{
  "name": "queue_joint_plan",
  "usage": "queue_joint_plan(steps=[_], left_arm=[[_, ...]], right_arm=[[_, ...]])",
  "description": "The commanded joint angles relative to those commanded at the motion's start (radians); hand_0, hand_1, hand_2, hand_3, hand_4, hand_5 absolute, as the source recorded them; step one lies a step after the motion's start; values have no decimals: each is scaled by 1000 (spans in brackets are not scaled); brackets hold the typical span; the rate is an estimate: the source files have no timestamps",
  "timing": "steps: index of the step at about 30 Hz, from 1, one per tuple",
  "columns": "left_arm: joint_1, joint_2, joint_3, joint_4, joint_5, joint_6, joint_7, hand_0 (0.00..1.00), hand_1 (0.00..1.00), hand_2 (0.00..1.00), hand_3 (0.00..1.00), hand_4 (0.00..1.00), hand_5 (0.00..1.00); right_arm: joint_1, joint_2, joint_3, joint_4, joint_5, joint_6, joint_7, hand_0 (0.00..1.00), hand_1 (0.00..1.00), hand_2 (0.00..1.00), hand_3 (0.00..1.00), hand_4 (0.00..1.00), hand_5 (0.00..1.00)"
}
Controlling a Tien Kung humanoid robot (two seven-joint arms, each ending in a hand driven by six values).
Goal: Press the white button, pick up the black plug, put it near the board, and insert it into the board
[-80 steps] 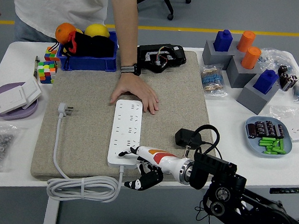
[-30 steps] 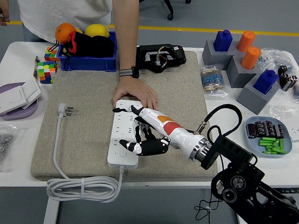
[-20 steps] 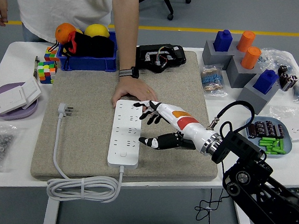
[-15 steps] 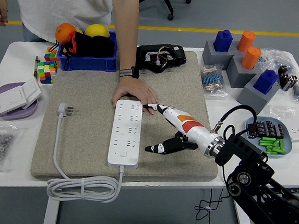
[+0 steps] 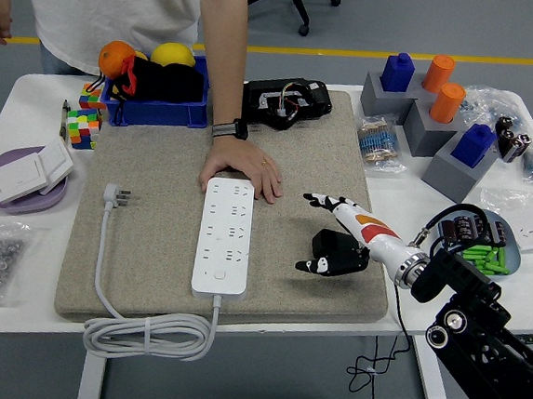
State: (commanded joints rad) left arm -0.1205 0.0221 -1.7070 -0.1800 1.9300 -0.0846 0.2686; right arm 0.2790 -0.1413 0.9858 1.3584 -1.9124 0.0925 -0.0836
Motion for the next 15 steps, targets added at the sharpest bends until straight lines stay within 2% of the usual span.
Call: queue_joint_plan(steps=[4, 5, 10, 11, 15], left_arm=[[0, 0, -1, 0, 4, -1, 1, 792, 741, 718, 772, 561, 479], [0, 0, 0, 0, 4, -1, 1, 792, 741, 718, 773, 562, 480], [1, -1, 6, 0, 1, -2, 1, 792, 741, 718, 773, 562, 480], [1, -1, 6, 0, 0, -2, 0, 792, 741, 717, 773, 563, 481], [4, -1, 7, 0, 1, -3, 1, 792, 741, 717, 773, 563, 481]], right_arm=[[-10, -2, 15, -7, -3, -9, 13, 815, 809, 807, 860, 975, 132], [-14, -3, 19, -8, -7, -14, 19, 629, 700, 729, 799, 894, 47], [-27, -8, 32, -17, -11, -24, 29, 629, 700, 729, 799, 894, 47], [-29, -9, 33, -18, -10, -24, 28, 572, 628, 674, 702, 864, 28], [-37, -11, 47, -26, 0, -22, 26, 572, 628, 674, 702, 864, 28]])
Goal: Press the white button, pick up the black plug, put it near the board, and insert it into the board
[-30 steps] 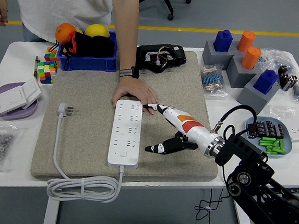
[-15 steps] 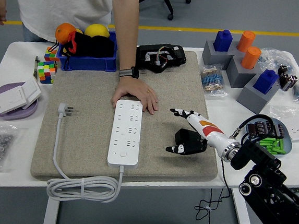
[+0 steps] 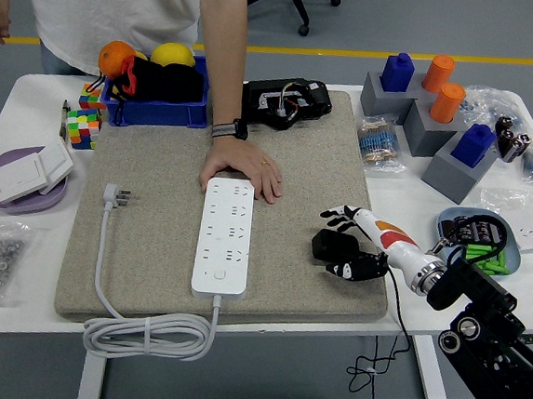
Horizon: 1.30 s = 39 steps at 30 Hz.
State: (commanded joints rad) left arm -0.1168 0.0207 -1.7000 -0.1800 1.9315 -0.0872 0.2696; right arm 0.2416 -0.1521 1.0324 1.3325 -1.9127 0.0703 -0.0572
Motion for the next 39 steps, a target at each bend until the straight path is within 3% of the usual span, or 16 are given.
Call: queue_joint_plan(steps=[2, 3, 8, 20, 21, 39], left_arm=[[2, 0, -1, 0, 2, 0, 0, 792, 741, 717, 773, 563, 481], [2, 0, -1, 0, 3, 0, 0, 792, 741, 718, 773, 565, 482], [0, 0, 0, 0, 5, -1, 0, 791, 741, 718, 773, 565, 481], [3, -3, 1, 0, 2, -1, 0, 791, 741, 718, 773, 565, 478], [3, -3, 1, 0, 2, -1, 0, 791, 742, 718, 774, 566, 481], [2, -4, -3, 0, -1, 0, 0, 792, 743, 718, 774, 569, 477]], right_arm=[[-5, -1, 7, 1, 2, 0, 1, 572, 628, 674, 702, 864, 28], [-6, -1, 9, 1, 2, 0, 1, 578, 641, 656, 631, 833, 8], [-9, -2, 22, 2, 10, -3, 8, 581, 645, 659, 596, 823, 2], [-18, -2, 27, -4, 17, 2, 7, 581, 648, 652, 567, 818, 2], [-18, -2, 27, -5, 19, 2, 6, 580, 647, 651, 484, 813, 13], [-16, -1, 14, -18, 29, -19, 28, 568, 633, 641, 394, 796, 21]])
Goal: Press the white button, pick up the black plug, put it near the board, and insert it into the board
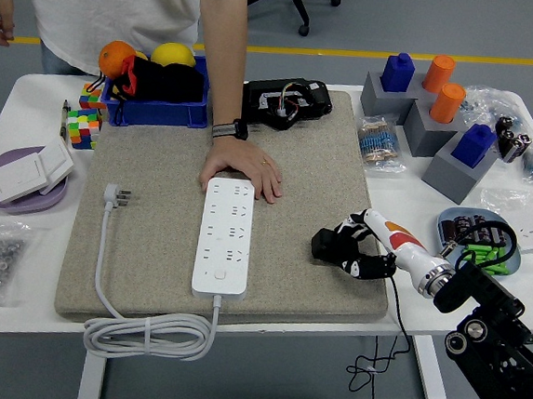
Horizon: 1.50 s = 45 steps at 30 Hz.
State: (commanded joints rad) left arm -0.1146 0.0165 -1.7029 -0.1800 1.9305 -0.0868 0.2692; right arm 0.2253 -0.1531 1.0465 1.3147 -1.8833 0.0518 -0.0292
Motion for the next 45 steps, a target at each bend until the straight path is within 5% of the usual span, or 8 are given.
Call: queue_joint_plan(steps=[22, 36, 45], left_arm=[[-3, 0, -5, 0, 0, 1, 0, 792, 743, 718, 774, 569, 478], [-2, 1, -5, 0, -6, 2, -1, 792, 743, 718, 772, 568, 478], [-3, 1, -3, 0, -11, 3, -2, 792, 743, 718, 772, 568, 477]], right_arm=[[2, -3, -20, -3, 19, -7, 9, 539, 606, 629, 536, 796, 2], [7, -12, -62, 128, 47, 8, -6, 512, 560, 594, 548, 779, 2], [14, -11, -73, 127, 49, 16, -10, 503, 557, 591, 564, 774, 2]])
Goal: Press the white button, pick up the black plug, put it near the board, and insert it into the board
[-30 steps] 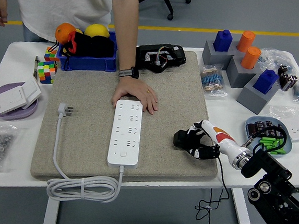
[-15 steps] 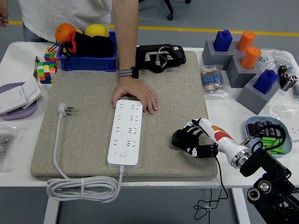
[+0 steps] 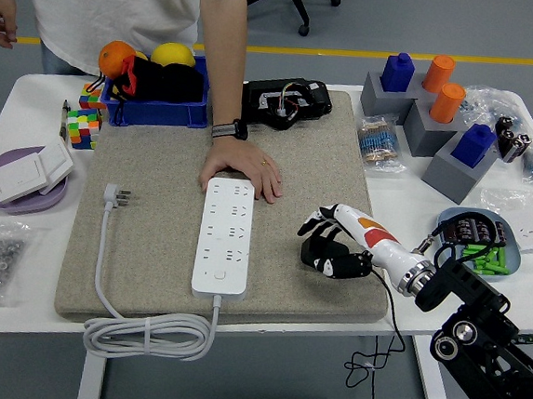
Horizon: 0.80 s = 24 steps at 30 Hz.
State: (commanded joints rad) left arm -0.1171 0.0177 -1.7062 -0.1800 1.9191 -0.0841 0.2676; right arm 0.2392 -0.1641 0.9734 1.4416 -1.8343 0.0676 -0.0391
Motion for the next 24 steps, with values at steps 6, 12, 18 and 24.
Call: queue_joint_plan(steps=[6, 12, 18, 24], left_arm=[[-1, 0, -2, 0, 3, 0, 0, 792, 743, 718, 773, 567, 479], [3, 0, -7, 0, 13, -1, 1, 792, 742, 718, 772, 567, 480], [9, 0, -14, 0, 22, -2, 1, 793, 742, 718, 773, 567, 481], [4, -1, -14, 0, 21, -2, 2, 792, 742, 718, 773, 567, 482]], right_arm=[[0, -4, 3, 20, 11, 13, 1, 510, 557, 592, 569, 773, 2], [-5, -7, -1, 59, 20, 16, 7, 574, 578, 605, 595, 787, 2], [-8, -13, 2, 63, 15, 59, -7, 618, 607, 617, 608, 805, 2], [-4, -12, 3, 39, -1, 84, -18, 788, 755, 722, 758, 963, 108]])
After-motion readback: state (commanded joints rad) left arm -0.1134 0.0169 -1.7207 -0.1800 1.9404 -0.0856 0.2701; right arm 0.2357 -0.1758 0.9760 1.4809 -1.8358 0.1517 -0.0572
